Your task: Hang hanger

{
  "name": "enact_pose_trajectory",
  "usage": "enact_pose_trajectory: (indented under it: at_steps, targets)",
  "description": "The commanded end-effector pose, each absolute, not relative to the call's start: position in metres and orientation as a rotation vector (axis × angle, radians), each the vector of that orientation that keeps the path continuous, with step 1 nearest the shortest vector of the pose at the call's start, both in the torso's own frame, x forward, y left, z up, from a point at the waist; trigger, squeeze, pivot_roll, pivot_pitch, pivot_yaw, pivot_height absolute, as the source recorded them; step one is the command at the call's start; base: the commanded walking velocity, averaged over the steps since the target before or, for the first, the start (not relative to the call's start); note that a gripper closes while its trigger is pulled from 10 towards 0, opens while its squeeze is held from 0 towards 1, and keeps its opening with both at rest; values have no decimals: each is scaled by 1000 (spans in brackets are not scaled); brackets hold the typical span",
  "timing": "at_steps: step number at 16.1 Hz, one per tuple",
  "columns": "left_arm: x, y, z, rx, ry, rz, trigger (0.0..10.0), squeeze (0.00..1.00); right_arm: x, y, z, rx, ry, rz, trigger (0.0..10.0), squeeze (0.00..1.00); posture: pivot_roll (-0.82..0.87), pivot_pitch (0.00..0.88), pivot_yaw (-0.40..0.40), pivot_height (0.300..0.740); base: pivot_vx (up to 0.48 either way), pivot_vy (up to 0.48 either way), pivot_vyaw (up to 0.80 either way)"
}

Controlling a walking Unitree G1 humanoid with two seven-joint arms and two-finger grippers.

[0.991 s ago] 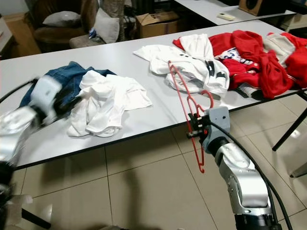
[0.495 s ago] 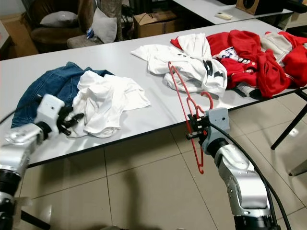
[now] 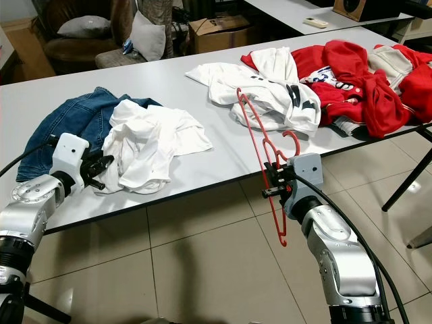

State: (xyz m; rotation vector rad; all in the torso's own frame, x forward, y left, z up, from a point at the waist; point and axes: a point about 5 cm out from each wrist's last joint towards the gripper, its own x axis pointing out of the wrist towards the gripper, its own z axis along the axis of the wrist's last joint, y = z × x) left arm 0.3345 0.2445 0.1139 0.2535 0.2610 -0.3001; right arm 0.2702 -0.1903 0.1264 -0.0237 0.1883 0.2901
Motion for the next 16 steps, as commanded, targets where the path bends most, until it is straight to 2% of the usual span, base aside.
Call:
enact_pose_trajectory:
  at_steps: [1,5,9,12,13,15,16]
  targets:
    - [337,245,118,237,238,-307,0,0,270,-188,131,-39,163,297,10000,0,-130,0,95,740,0,0,0]
    - [337,239,117,212,228,-333,0,0,270,-188,132,-43,162,299,10000,0,-128,0,93,740,0,0,0]
    - [343,239,120,202,191,-269,0,0,271,-188,133,-45,159,296,10000,0,-129,0,93,740,0,0,0]
    - [349,244,139,128,75,-219,0,0,269,-188,135,-49,152,319,10000,0,-130,0,96,740,0,0,0]
    - [350,247,163,36,-48,-244,0,0,265,-185,140,-48,127,418,10000,0,-130,0,96,740,0,0,0]
    - [351,250,180,5,-115,-264,0,0,259,-179,146,-64,112,526,10000,0,-127,0,96,740,0,0,0]
    - [351,254,200,22,-167,-289,0,0,250,-171,151,-69,109,664,10000,0,-127,0,96,740,0,0,0]
